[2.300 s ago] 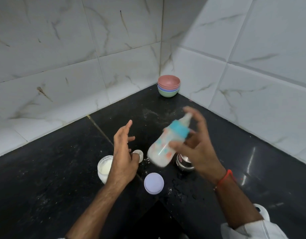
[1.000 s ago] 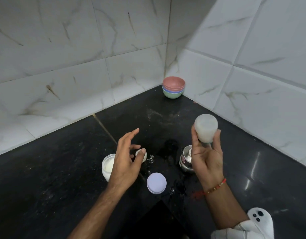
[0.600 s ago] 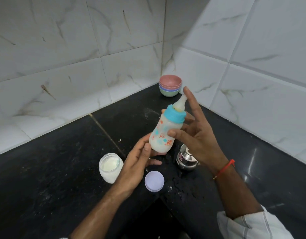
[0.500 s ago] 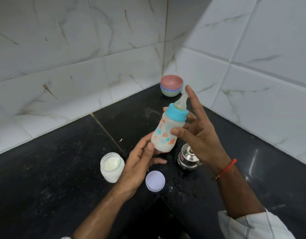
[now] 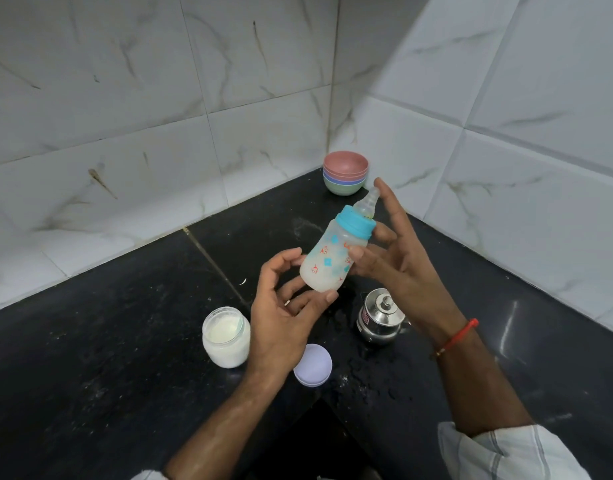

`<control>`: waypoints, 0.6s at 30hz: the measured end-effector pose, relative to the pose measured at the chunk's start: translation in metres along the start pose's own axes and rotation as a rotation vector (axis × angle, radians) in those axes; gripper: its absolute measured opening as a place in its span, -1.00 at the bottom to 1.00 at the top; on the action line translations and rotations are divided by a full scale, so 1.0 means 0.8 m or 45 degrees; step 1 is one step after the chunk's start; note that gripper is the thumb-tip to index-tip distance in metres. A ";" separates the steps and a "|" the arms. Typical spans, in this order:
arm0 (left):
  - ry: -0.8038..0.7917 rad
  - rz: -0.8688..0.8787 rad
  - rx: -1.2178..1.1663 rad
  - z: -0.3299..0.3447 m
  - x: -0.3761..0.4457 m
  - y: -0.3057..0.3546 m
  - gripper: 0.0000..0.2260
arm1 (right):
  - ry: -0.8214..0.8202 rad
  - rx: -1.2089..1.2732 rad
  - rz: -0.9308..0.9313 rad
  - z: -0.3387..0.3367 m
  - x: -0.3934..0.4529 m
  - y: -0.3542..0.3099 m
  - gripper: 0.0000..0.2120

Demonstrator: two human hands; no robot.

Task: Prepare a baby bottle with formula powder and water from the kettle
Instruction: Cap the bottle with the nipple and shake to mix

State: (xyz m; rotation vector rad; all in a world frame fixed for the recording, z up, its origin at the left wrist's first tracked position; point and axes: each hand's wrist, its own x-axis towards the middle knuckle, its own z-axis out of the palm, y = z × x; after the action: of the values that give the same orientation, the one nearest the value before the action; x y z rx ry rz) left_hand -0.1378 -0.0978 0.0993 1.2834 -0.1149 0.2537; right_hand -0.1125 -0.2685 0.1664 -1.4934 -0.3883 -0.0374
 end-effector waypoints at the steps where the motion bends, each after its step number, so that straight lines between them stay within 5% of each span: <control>1: 0.010 0.037 0.046 0.001 0.000 -0.001 -0.35 | 0.014 -0.006 0.010 0.001 0.001 0.001 -0.16; 9: 0.031 0.325 0.389 0.001 -0.002 -0.011 -0.18 | 0.048 -0.008 0.045 -0.001 0.003 0.008 -0.19; 18: 0.052 0.624 0.728 0.000 -0.008 -0.007 -0.24 | -0.053 0.076 0.006 -0.001 -0.006 0.013 -0.11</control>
State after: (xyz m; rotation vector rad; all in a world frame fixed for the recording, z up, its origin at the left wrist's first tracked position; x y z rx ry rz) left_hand -0.1425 -0.1004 0.0928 1.8057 -0.3415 0.7743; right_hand -0.1144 -0.2696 0.1554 -1.4379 -0.4161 0.0089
